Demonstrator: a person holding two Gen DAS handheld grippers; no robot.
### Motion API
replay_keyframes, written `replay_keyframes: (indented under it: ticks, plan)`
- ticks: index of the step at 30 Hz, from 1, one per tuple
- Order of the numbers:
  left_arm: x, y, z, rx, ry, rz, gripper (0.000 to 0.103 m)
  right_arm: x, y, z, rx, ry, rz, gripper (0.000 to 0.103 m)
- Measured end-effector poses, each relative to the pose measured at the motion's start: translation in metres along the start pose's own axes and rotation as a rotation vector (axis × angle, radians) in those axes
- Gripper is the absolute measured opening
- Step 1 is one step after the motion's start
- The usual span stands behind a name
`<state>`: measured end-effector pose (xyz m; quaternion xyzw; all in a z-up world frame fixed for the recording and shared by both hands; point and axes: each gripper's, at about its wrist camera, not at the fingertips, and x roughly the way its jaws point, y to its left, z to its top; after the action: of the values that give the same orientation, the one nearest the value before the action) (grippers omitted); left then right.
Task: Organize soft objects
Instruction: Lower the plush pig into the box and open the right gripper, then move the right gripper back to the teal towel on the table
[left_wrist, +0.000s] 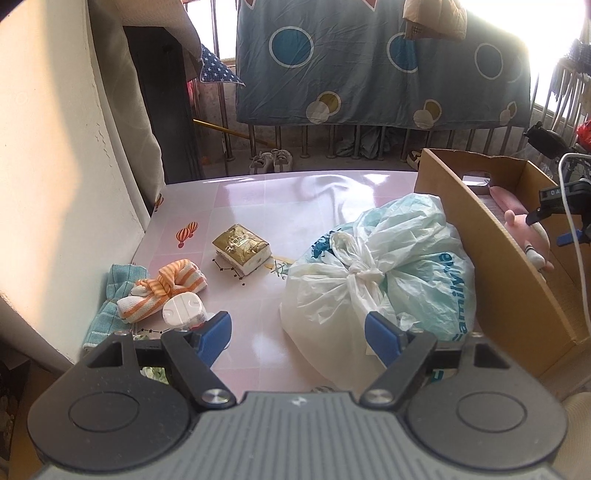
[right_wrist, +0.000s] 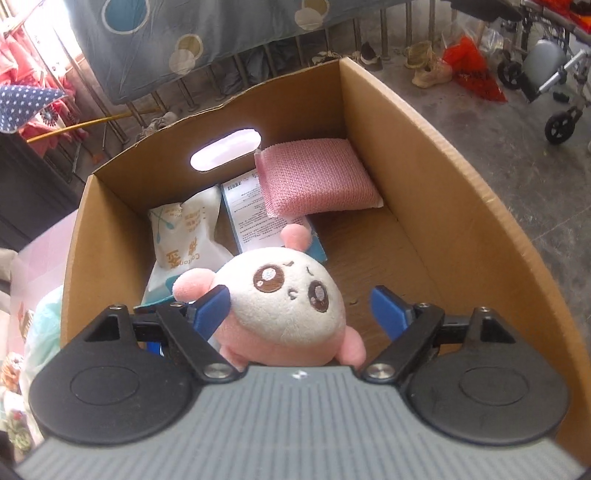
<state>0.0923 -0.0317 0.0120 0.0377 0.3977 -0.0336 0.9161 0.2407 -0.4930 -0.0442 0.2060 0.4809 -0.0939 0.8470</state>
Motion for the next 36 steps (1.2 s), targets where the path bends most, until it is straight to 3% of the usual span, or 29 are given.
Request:
replay_keyframes:
  ticks: [4,7,9,14,20,30,36]
  plan:
    - [0.0,0.0,0.0,-0.003,0.005,0.005,0.081,0.024,-0.011,0.003,0.089,0.1,0.121,0.088]
    - [0.0,-0.001,0.0,-0.001,0.007,0.007,0.081,0.026,-0.007,0.001,0.042,0.093,0.126,0.086]
    - [0.001,-0.001,0.0,-0.002,0.009,0.009,0.081,0.022,-0.003,0.001,-0.015,0.083,0.11,0.081]
    - [0.0,0.001,0.0,0.0,0.008,0.021,0.081,0.015,0.025,-0.004,-0.328,0.008,-0.079,0.079]
    - [-0.006,0.012,-0.003,-0.012,0.004,0.06,0.081,0.015,0.029,-0.01,-0.388,0.001,-0.065,0.084]
    - [-0.035,0.044,-0.02,-0.017,-0.058,0.193,0.081,-0.027,0.012,-0.006,-0.261,-0.052,0.061,0.084]
    - [-0.051,0.071,-0.035,-0.019,-0.105,0.348,0.081,-0.079,0.037,-0.009,-0.224,-0.137,0.233,0.084]
